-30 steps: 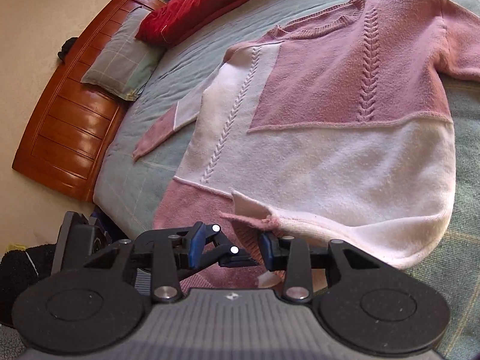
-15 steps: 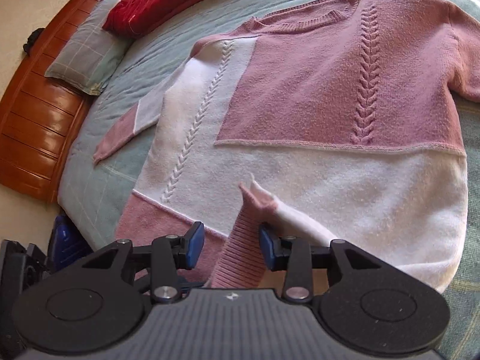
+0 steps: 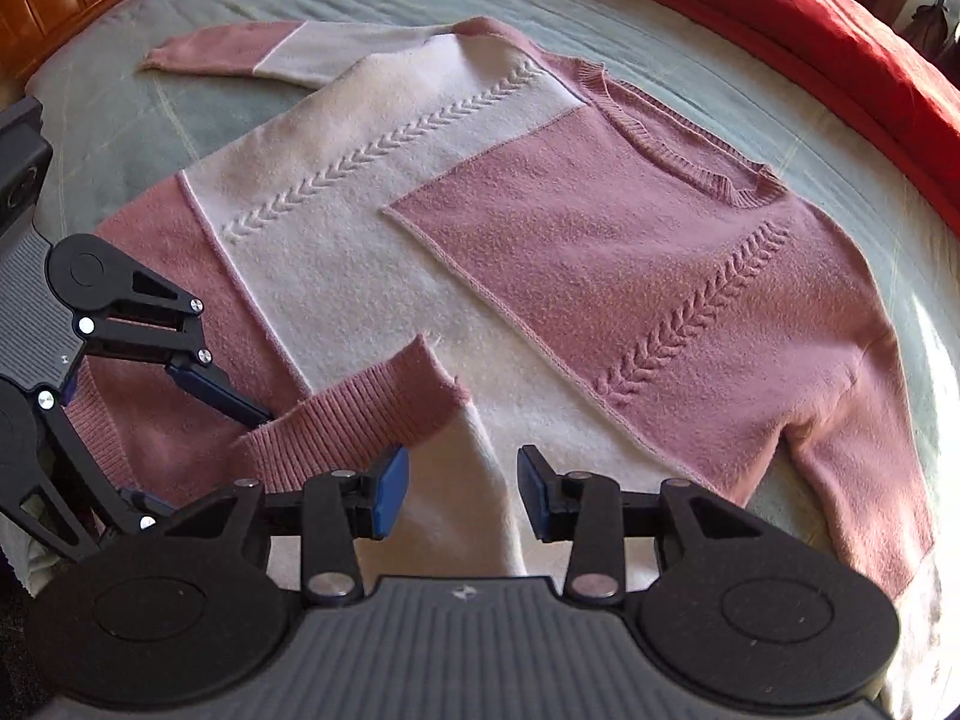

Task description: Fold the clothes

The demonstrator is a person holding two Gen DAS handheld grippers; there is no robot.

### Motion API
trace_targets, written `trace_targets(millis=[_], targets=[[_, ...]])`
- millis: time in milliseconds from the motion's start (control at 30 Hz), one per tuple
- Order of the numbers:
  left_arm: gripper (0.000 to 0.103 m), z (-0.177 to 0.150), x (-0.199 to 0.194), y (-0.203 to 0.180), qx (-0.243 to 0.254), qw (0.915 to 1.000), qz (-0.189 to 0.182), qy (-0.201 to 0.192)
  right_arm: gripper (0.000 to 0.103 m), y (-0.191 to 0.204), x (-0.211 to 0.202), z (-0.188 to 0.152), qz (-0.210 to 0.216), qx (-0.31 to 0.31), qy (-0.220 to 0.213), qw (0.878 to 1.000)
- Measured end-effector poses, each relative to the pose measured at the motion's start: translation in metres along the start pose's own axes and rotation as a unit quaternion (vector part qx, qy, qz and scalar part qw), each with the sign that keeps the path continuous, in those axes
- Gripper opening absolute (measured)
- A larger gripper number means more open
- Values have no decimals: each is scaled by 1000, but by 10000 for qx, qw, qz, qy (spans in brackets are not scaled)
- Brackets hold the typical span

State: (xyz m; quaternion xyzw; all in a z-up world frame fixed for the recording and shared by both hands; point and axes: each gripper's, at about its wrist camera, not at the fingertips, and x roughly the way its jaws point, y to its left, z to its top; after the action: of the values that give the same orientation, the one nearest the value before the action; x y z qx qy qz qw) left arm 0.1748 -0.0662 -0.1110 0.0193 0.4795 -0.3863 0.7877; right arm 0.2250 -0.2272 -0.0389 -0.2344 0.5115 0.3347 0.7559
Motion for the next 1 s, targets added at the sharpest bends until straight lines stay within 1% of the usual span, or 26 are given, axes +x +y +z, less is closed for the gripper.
trace_targets(millis=[67,133,200,233,300,333,367,433,467,500,533,600,667,733,800,900,1000], targets=[[61,2,1,3,-108,9999,-40,-10,45,-3,10,7,56,-95,55,9999],[61,5,2,6,-240,9997,-61,-36,45,-7,21,13,299,-91,188,9993],[59,9,3,9,-373,9993,-80,-58,44,-7,27,15,597,-139,426,9972],[57,11,4,10,-434,9990,-85,-65,43,-7,28,15,730,-184,532,9957],[56,14,7,11,-498,9987,-131,-60,36,-5,22,11,857,-327,571,9941],[50,15,8,11,-504,9986,-150,-62,24,-5,17,8,884,-363,569,9938],[45,17,10,9,-487,9987,-143,-46,18,-7,12,5,896,-372,571,9936],[26,20,12,5,-445,9989,-157,-9,17,-9,2,-2,890,-379,553,9938],[19,22,12,3,-447,9988,-193,-4,16,-10,-3,-6,873,-392,548,9939],[10,23,12,1,-455,9987,-238,3,15,-11,-8,-11,808,-421,548,9943],[9,25,10,-3,-421,9988,-248,-15,13,-12,-13,-16,751,-451,551,9946],[8,28,4,-15,-242,9993,-283,-81,11,-13,-25,-28,710,-504,552,9947],[7,31,-2,-32,-1,9989,-453,-87,10,-12,-36,-41,677,-610,576,9942],[7,31,-5,-50,290,9976,-625,3,10,-9,-46,-56,647,-775,645,9928],[7,28,-2,-75,680,9950,-708,182,10,-7,-52,-73,606,-939,735,9910],[7,18,9,-106,1276,9888,-676,369,9,-6,-55,-97,520,-971,849,9903],[7,6,27,-129,1787,9811,-458,591,9,-3,-51,-117,418,-998,941,9897]])
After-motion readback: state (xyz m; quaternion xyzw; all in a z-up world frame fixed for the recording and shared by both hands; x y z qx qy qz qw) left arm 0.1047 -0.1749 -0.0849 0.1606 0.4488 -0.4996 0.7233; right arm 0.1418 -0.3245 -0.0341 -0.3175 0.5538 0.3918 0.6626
